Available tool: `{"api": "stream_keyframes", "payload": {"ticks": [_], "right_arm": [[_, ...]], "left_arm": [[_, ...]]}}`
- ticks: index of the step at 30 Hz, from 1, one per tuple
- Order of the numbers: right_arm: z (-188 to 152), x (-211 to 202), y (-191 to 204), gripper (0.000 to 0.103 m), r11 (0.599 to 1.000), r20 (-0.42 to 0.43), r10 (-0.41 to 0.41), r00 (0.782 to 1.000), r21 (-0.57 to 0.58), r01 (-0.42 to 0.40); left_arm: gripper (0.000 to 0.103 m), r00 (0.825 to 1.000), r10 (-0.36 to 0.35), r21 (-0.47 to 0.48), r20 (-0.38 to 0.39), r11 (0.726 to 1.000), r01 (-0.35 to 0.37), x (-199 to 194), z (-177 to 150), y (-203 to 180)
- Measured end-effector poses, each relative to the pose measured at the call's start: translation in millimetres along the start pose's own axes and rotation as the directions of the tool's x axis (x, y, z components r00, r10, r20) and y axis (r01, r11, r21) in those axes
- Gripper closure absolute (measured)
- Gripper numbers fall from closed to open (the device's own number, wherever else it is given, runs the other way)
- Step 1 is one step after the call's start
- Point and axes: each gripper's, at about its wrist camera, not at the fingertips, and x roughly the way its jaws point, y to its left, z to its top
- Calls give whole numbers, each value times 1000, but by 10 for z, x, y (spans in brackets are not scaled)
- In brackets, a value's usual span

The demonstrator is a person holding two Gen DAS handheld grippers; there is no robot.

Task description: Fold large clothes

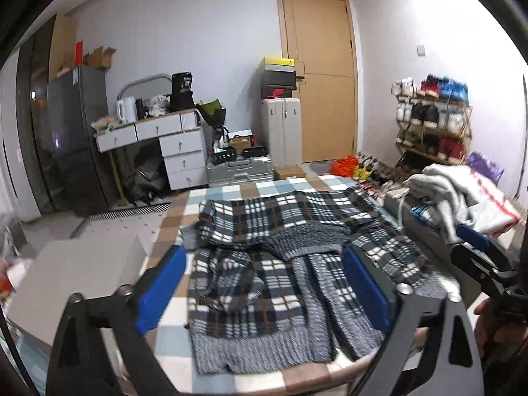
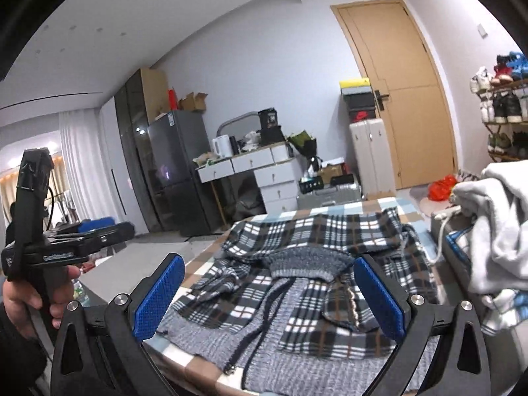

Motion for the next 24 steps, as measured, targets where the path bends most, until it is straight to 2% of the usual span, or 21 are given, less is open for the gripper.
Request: {"api": "stream_keyframes", "payload": {"ticks": [6,12,14,19,22,24], "right_arm": [[-50,-182,-46,0,1000,22,-27,999,15,27],[-97,-221,-183,0,996,4,-38,999,83,38],[-101,-206,-234,0,994,-3,-40,999,106,40],[-121,-144,-394,0,982,-39,-30,999,188,36],[-131,-125,-452,0,974,-45,-14,999,226,23],[-136,-124,-458,0,972,-43,-13,999,232,23]], "left_arm": [[4,1000,22,-16,-19,1000,-22,22,-172,105],[3,988,19,-90,-152,995,-33,258,-390,412],[3,975,1,-117,-222,993,-28,406,-476,551],[3,927,-67,-194,-368,981,-6,715,-701,864],[3,913,-92,-213,-398,977,6,810,-771,975],[3,894,-154,-272,-421,962,37,864,-806,1053]]}}
